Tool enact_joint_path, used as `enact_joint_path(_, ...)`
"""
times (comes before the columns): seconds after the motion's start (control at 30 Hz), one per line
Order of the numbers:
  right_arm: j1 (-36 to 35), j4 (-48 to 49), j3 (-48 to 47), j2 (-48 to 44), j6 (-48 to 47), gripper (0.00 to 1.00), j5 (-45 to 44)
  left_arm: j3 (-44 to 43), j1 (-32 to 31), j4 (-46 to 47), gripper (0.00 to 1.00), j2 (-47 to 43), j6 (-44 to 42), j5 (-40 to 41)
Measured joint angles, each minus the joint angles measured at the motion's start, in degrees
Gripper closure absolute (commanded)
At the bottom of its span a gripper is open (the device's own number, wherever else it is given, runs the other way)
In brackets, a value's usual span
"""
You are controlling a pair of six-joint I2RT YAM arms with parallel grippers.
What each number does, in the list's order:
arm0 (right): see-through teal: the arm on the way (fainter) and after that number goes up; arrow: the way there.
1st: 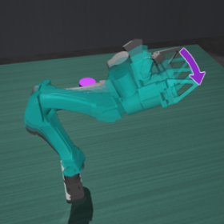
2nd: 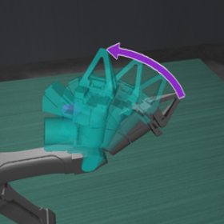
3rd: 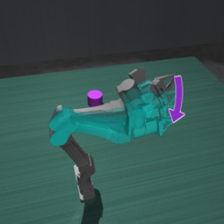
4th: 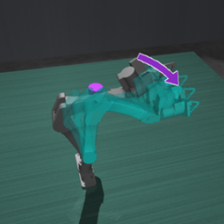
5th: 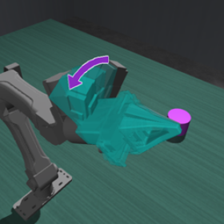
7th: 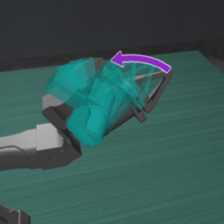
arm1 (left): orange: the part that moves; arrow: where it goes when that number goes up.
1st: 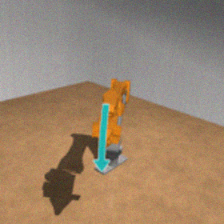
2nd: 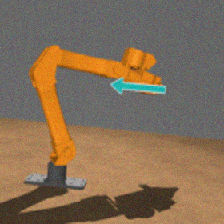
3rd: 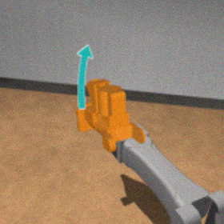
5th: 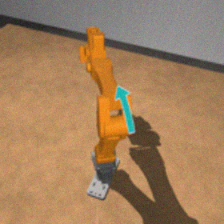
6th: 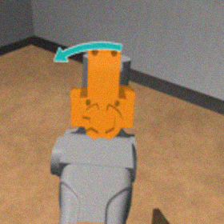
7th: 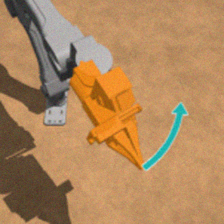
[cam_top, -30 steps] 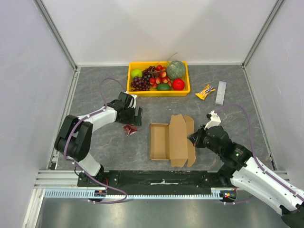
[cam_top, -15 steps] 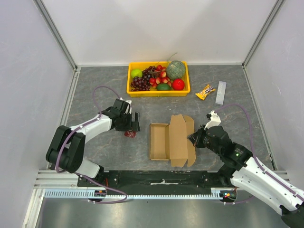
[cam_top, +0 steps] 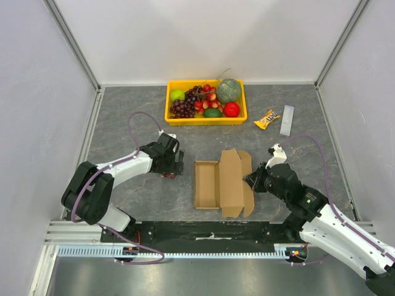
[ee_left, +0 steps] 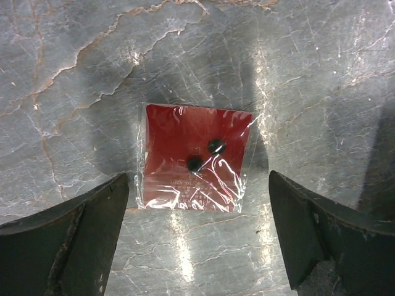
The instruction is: Fold the paper box
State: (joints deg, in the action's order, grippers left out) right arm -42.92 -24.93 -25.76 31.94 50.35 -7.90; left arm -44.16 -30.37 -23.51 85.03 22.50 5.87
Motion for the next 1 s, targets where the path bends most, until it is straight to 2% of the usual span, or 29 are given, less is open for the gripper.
enact_joint_path(0.27,0.0,0.0,0.0,-0.4,0.0,0.95,0.2,-2.3,-2.7,-1.6,0.01,3.0,0.8,4.8)
enact_joint_path(0.37,0.0,0.0,0.0,-0.4,0.0,0.95,0.2,-2.7,-2.8,-2.1,0.08,3.3,1.2,5.0)
enact_joint_path(0.47,0.0,0.0,0.0,-0.4,0.0,0.95,0.2,-2.9,-2.9,-2.2,0.20,3.4,1.5,5.1)
enact_joint_path(0.6,0.0,0.0,0.0,-0.4,0.0,0.95,0.2,-2.9,-2.9,-2.2,0.30,3.5,1.8,5.1)
enact_joint_path(0.83,0.0,0.0,0.0,-0.4,0.0,0.94,0.2,-3.3,-2.9,-2.3,0.42,3.9,1.9,5.1)
enact_joint_path(1.0,0.0,0.0,0.0,-0.4,0.0,0.95,0.2,-3.7,-2.9,-2.7,0.44,4.2,1.9,5.2)
